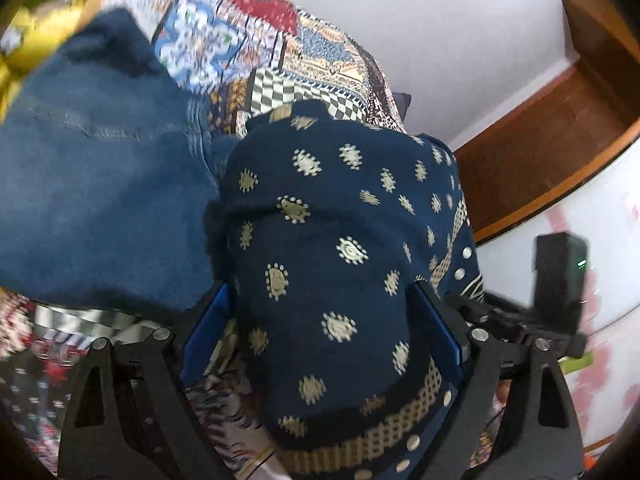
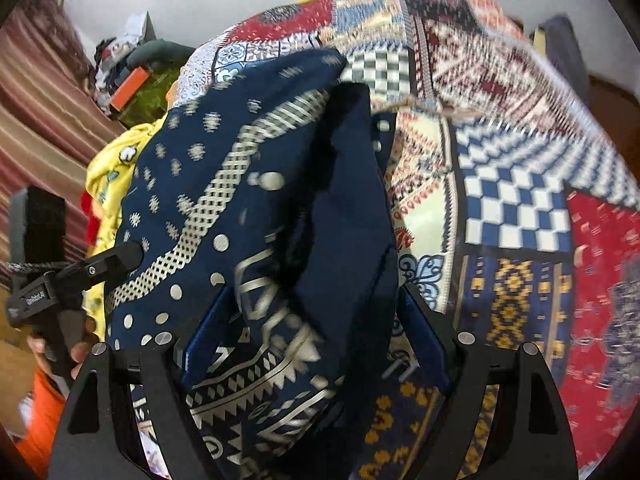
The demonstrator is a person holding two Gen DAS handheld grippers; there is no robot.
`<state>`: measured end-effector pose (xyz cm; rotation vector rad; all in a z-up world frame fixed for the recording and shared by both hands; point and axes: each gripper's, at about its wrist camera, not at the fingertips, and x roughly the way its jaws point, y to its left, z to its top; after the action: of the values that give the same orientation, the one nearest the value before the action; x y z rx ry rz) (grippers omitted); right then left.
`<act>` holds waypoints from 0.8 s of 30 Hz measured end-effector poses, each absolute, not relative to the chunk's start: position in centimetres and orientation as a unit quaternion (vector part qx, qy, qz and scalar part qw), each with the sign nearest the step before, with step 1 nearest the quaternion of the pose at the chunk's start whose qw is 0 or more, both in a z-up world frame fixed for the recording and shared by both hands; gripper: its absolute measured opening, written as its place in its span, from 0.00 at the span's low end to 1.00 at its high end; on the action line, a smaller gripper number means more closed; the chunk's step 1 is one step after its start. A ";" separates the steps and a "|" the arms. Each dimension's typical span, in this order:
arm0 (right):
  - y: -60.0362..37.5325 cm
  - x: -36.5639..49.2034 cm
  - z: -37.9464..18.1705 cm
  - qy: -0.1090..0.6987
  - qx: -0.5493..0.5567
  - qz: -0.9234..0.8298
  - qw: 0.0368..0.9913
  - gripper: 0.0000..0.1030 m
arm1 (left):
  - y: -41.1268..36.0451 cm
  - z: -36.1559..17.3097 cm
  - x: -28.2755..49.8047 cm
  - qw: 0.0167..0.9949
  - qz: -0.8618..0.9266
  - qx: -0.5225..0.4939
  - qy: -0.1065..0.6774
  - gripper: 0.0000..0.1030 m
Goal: Fold large clothes
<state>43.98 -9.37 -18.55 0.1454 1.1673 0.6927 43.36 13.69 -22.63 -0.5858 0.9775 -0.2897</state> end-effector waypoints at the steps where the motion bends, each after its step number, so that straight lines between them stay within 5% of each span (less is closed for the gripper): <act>1: -9.6 44.4 -19.0 0.544 0.082 0.327 0.769 0.78 | 13.7 -23.0 43.7 0.830 -0.138 -0.282 0.461 0.89; 5: -9.5 45.3 -19.9 0.553 0.105 0.342 0.752 0.84 | 13.7 -24.1 44.7 0.823 -0.141 -0.291 0.468 0.93; 10: -9.2 44.8 -19.2 0.539 0.099 0.350 0.760 0.80 | 13.7 -24.5 45.0 0.820 -0.145 -0.305 0.462 0.90; 13: -9.1 44.1 -19.2 0.542 0.122 0.373 0.743 0.55 | 13.8 -24.6 45.3 0.820 -0.143 -0.306 0.461 0.86; 24: -5.0 40.4 -15.6 0.510 0.036 0.397 0.762 0.28 | 14.3 -21.0 42.2 0.835 -0.166 -0.274 0.447 0.57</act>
<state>40.43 -5.02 -15.57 0.0792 1.1106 0.8637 42.19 14.31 -20.98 -0.5813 0.9475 -0.3515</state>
